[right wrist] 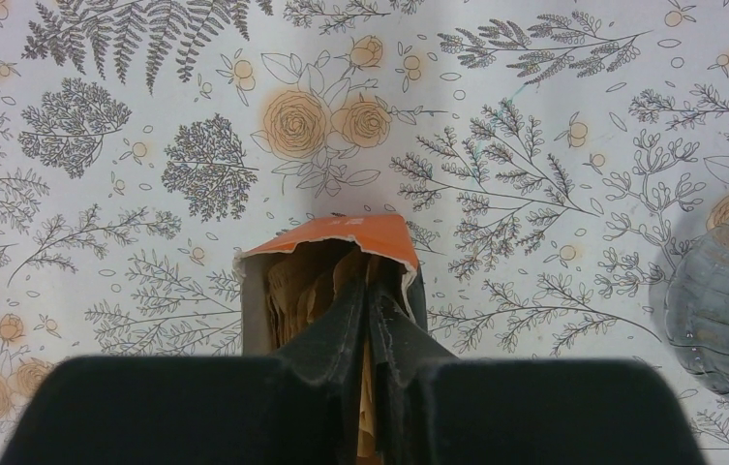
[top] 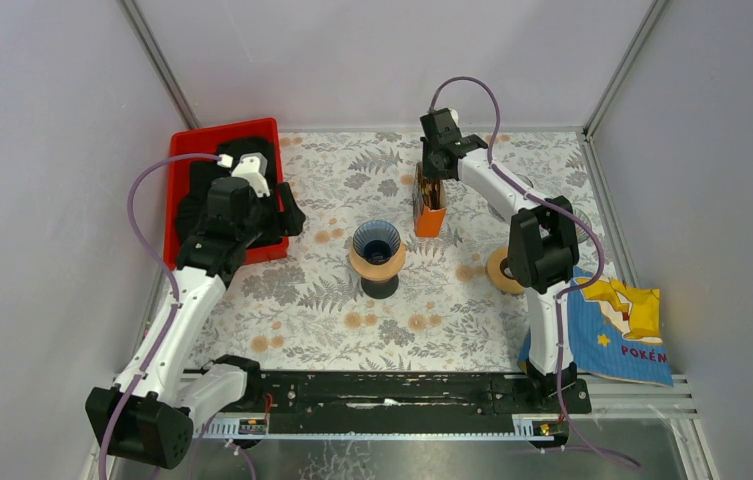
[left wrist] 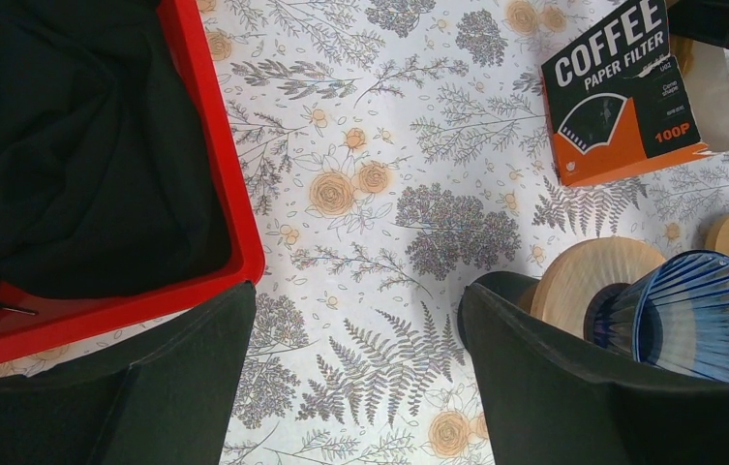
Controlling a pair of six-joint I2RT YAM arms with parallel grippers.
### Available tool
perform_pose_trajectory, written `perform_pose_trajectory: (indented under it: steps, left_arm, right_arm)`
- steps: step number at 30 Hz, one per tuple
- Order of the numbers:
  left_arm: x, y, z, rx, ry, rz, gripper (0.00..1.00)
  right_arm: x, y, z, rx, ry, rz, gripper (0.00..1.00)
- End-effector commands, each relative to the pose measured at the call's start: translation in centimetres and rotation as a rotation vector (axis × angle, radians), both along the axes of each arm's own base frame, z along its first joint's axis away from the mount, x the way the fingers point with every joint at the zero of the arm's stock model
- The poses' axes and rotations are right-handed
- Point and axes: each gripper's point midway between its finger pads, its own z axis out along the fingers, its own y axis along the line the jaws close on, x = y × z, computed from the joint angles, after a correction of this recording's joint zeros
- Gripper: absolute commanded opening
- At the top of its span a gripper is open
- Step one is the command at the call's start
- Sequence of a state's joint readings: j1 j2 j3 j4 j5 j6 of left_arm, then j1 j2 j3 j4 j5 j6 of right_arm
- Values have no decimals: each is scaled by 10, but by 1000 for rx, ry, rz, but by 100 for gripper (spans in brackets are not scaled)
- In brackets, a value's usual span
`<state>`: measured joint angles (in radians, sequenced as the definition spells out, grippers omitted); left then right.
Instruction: Place the coffee filter in the dripper
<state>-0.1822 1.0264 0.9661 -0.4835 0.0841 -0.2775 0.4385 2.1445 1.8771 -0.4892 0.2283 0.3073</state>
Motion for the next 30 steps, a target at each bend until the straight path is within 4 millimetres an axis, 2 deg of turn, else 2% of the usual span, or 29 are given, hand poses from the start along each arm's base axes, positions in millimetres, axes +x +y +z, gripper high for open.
perform_pose_trajectory:
  steps: [1,4,18,23,30]
  left_arm:
    - [7,-2,11,-9,-66,-19,85]
    - [6,-3,12,-14,-66,-27,85]
    - [5,-16,20,-54,-86,-89,82]
    - [5,-25,33,-101,-97,-111,82]
    - [-2,-45,62,-169,-137,-155,82]
  right_arm:
    - [4,2,15,-16,-41,-11,8]
    - [4,1,23,-11,-54,-9,0]
    - [-12,-3,97,27,-177,10,0]
    - [-22,-7,122,39,-217,17,0]
    - [-42,-9,160,77,-291,32,0]
